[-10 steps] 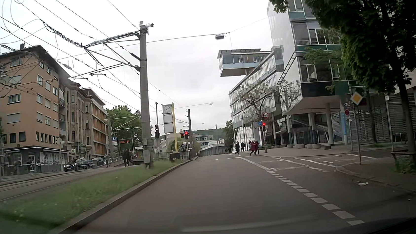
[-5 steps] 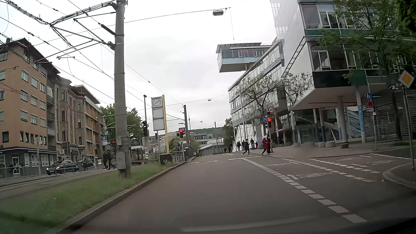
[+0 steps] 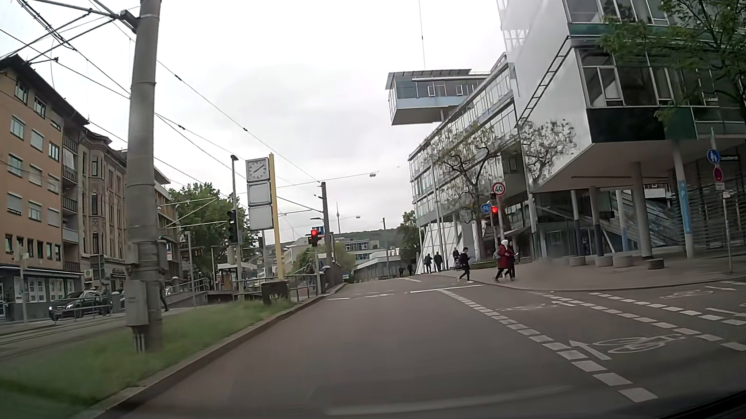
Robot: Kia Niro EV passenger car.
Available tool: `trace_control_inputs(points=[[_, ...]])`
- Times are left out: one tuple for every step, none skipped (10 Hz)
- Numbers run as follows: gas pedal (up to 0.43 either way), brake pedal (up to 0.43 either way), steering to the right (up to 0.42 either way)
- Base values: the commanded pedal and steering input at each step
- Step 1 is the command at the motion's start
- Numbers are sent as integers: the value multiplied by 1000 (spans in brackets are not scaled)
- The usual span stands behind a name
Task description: Follow the waypoints while adhering to traffic rules and regulations
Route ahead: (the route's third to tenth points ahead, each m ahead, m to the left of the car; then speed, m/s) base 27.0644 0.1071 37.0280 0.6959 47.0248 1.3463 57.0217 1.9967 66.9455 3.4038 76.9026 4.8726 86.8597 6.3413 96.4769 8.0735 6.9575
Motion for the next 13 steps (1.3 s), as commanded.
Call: trace_control_inputs(points=[[0, 91, -11], [0, 110, -11], [0, 128, -10], [0, 146, -8], [0, 152, -8], [0, 159, -8], [0, 171, -8], [0, 171, -8], [0, 171, -8], [0, 171, -8], [0, 171, -8], [0, 171, -8], [0, 171, -6]])
